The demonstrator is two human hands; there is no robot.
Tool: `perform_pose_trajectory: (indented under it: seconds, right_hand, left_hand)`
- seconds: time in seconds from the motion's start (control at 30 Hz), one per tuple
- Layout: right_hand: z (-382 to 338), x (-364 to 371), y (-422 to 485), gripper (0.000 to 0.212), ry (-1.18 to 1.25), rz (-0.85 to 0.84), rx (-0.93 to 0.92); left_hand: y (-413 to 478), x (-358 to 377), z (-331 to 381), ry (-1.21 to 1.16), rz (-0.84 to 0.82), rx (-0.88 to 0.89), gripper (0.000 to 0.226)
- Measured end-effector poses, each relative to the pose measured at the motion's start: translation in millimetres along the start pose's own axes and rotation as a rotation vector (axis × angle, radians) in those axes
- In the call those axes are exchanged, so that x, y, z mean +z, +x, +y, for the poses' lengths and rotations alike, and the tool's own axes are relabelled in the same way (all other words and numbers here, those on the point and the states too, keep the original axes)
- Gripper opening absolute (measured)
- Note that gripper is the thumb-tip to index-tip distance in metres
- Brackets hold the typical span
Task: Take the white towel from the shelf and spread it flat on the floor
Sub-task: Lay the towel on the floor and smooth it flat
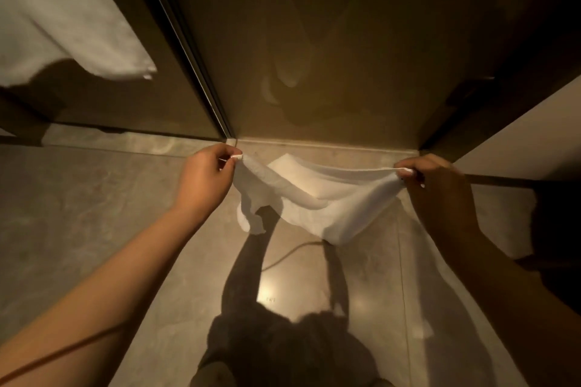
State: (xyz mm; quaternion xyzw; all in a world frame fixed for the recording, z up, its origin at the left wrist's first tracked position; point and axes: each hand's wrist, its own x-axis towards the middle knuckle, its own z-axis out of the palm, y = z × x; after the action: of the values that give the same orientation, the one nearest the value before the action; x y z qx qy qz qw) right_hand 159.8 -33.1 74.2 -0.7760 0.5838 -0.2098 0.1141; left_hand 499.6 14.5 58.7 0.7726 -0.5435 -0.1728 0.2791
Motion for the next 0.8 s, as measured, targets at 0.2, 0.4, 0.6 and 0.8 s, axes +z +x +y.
perform_pose_trajectory:
  seconds: [0.2,0.4,0.6,0.8]
  right_hand:
    - [60.3,111.6,-22.4,0.011,-0.083,-0.109,-0.054]
    - [92.8,175.7,-49.4,0.013,-0.198,-0.214,-0.169]
    - [111.4,210.8,-82.8,0.012,-0.176,-0.346,-0.203]
    - [133.5,240.3,-112.3,0.011,-0.209,-0.420,-0.093]
  left_hand:
    - [-5.5,94.8,-90.0,0.000,-0.044,0.092,0.014]
    - [-18.4,148.3,-140.7,0.114,-0.149,0.223,0.015]
    - [-43.8,184.8,-170.0,0.143,-0.266,0.246,0.017]
    - [-55.4,199.3,-181.5,0.279,-0.373,0.311,0.018]
